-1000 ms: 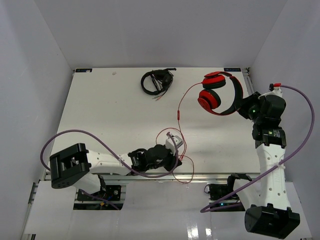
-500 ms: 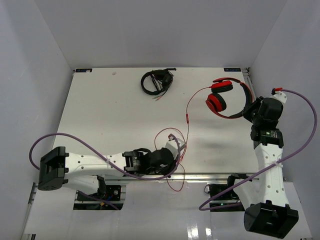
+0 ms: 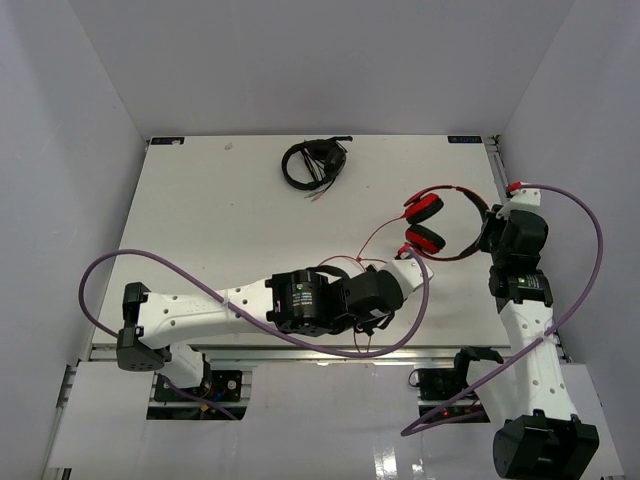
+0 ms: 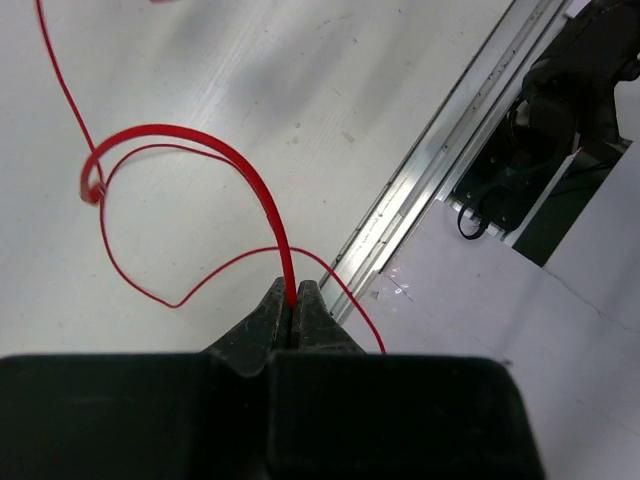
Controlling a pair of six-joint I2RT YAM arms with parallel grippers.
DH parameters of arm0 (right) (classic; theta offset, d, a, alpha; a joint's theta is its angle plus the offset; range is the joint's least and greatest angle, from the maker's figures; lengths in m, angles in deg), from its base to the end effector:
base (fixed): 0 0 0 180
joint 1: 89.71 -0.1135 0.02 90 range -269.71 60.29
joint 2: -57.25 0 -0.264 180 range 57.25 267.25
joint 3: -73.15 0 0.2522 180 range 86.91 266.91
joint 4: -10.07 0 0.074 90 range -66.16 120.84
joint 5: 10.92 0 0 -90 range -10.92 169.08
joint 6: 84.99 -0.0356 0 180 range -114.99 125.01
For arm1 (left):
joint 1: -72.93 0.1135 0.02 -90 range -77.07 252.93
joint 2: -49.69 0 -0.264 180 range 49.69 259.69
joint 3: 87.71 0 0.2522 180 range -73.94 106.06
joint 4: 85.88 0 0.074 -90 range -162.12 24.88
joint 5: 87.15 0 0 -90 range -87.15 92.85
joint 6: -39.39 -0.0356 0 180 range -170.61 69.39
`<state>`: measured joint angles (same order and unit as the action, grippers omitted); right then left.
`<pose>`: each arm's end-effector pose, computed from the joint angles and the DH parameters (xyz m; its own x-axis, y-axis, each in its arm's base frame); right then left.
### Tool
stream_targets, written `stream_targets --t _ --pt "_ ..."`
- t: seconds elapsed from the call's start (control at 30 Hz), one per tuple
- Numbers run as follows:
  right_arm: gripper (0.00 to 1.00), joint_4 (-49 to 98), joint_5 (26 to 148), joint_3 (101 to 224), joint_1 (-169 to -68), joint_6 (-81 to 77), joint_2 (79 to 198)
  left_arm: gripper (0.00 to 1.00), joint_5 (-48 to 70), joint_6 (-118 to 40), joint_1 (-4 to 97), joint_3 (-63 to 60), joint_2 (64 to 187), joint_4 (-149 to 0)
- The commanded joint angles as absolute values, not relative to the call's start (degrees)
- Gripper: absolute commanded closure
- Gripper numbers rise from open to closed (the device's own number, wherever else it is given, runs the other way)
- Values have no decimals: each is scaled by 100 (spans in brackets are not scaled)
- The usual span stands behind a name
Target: Wrap the headphones
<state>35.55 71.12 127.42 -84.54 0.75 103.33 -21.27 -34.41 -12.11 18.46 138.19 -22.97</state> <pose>0.1896 -0.0221 0.3071 -0.2788 0.0991 -0.9552 0.2423 0.9697 0.0299 0.0429 -0.3259 0.3783 -0.3057 0.5773 -0.7571 0.8322 0.5484 0.0822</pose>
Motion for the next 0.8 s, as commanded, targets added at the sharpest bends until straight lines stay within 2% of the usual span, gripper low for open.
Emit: stream_targets --t 0.0,0.2,0.43,0.67,0.77 --pt "92 2883 8707 12704 -8699 1645 9960 100 -2439 -4155 -1250 2550 13896 -1243" --pt "92 3331 10039 12664 -8919 2701 9724 100 -2375 -4855 -1250 2485 13809 -1369" --pt "92 2943 9221 12690 -8962 2825 9723 100 -2106 -5340 -1250 3031 13828 -1109" --pt "92 2460 7264 12597 -9169 2692 9961 100 -2578 -5219 -1250 3435 13557 -564" --pt "92 2616 7447 12438 -9226 3060 9904 100 -2940 -5189 -1250 3323 13215 -671"
